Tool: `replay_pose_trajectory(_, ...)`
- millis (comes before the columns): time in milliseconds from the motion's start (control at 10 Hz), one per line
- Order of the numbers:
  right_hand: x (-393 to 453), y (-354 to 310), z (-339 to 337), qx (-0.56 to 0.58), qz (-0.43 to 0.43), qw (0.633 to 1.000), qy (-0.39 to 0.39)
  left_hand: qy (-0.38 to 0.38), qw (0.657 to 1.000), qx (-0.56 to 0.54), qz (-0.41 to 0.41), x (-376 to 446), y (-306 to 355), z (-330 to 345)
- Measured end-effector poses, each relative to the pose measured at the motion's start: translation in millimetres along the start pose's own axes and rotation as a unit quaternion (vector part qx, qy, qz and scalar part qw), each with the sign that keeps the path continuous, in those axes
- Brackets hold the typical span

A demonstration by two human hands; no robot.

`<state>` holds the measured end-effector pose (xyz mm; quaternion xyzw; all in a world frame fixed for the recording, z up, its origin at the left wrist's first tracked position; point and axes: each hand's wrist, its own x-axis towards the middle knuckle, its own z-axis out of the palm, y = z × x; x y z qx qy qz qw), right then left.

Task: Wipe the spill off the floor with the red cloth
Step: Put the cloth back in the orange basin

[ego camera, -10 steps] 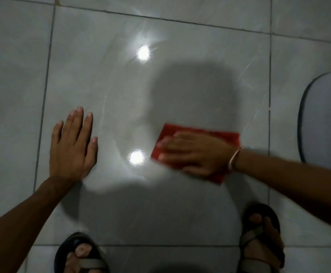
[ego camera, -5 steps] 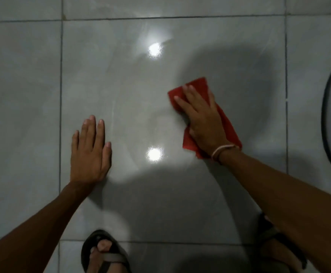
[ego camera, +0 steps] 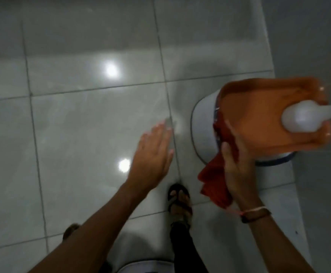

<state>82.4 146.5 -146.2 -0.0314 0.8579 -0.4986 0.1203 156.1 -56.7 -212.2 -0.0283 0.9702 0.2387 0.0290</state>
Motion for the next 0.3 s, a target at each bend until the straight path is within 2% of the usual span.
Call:
replay_pose_trajectory(100,57,11,-55,-0.095,-0.061,0.993,-0.012,-0.009,0.996,-0.031,0.089,73,67,16)
replay_pose_trajectory(200,111,55,-72,-0.243,-0.054,0.961,-0.117,-0.079,0.993,0.028,0.085,124,94,49)
replay_pose_trajectory(300,122,79,-85,-0.314,-0.044,0.937,-0.149,-0.097,0.993,0.053,0.040,130,92,68)
